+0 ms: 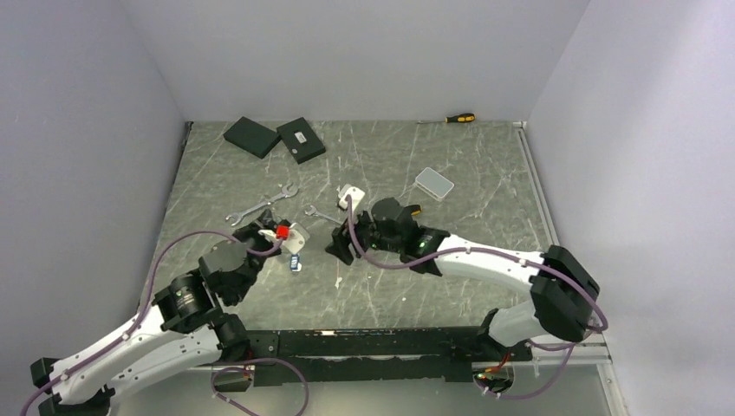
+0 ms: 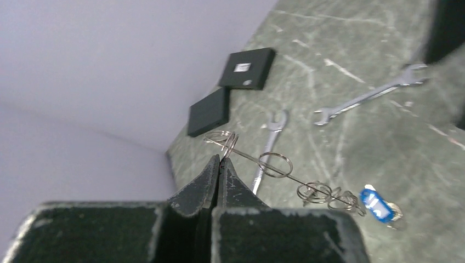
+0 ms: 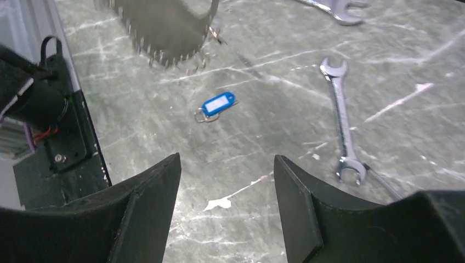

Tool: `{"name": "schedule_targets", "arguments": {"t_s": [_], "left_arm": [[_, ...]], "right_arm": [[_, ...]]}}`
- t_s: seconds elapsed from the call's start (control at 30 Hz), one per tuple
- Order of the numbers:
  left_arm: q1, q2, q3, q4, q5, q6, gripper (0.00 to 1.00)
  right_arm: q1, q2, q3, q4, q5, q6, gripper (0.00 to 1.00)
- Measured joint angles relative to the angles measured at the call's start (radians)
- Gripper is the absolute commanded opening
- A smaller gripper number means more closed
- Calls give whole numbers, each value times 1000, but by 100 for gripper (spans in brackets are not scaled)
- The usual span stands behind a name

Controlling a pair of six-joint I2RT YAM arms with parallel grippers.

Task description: Put the keys on the keyring

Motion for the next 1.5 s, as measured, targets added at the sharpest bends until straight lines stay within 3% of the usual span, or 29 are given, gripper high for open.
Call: {"name": "schedule_targets", "arguments": {"t_s": [0.13,0.23,0.4,0.67,1.03,1.5], "left_arm": [[25,-31,0,29,-90,40,0],[55,-29,-9,35,-114,53,0],[121,-28,-55,27,-110,51,0],[246,-40,-101,19,-69,24,0],[286,-113,-144,44,-68,20,0],[288,-131,-144,50,-58,16,0]], "right_arm": [[61,56,-124,230,-23,-45,64],[107,150,-193,386,-55,-106,57],[137,370,-187,578,-119,-157,51],[162,552,-64,744,-129,-163,46],[195,676,13,797,-110,-154,41],[205,732,11,834,45,-166,37]]}}
